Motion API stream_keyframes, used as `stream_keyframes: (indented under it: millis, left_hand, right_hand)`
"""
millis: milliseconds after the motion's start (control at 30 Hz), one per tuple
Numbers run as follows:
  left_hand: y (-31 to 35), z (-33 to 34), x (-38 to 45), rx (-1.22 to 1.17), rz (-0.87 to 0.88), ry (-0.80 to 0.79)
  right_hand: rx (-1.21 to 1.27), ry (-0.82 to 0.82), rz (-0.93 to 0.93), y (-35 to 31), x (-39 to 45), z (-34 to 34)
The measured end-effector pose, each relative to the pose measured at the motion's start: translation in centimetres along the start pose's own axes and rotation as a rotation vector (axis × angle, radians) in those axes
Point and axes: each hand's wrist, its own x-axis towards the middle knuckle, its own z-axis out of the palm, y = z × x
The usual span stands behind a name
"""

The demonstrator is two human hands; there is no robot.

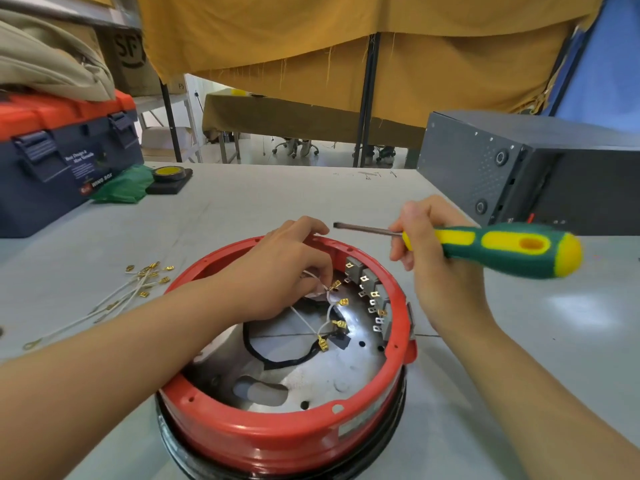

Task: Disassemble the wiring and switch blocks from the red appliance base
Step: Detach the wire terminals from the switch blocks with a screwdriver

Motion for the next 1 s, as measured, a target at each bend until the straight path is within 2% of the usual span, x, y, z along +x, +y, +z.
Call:
stream_keyframes:
  millis: [200,400,667,900,1000]
  left_hand:
    - [-0.3,-1.5,-0.2,0.086,0.066,0.123]
    - [-0.5,-4.0,-0.4,-0.038,0.087,0.171]
    - [-0.2,-4.6,-0.9,-0.243,0.009,0.368]
    - [0.3,-5.2,-1.4,-0.281,-0.002,0.347]
    - [-0.1,-5.3,-1.5,-0.335,-0.072,0.342]
  right_hand:
    - [-0.042,-0.095,-0.005,0.2,-0.5,0.7]
    - [-0.013,-0.124,0.047,0.7,-0.5,0.6]
    - [0.013,-0.113,0.041,0.6,-0.6,0.7]
    - [0.0,-0.112,0.068,0.5,-0.6,0.6]
    - [-0.022,-0.1,0.051,0.5,-0.6,0.6]
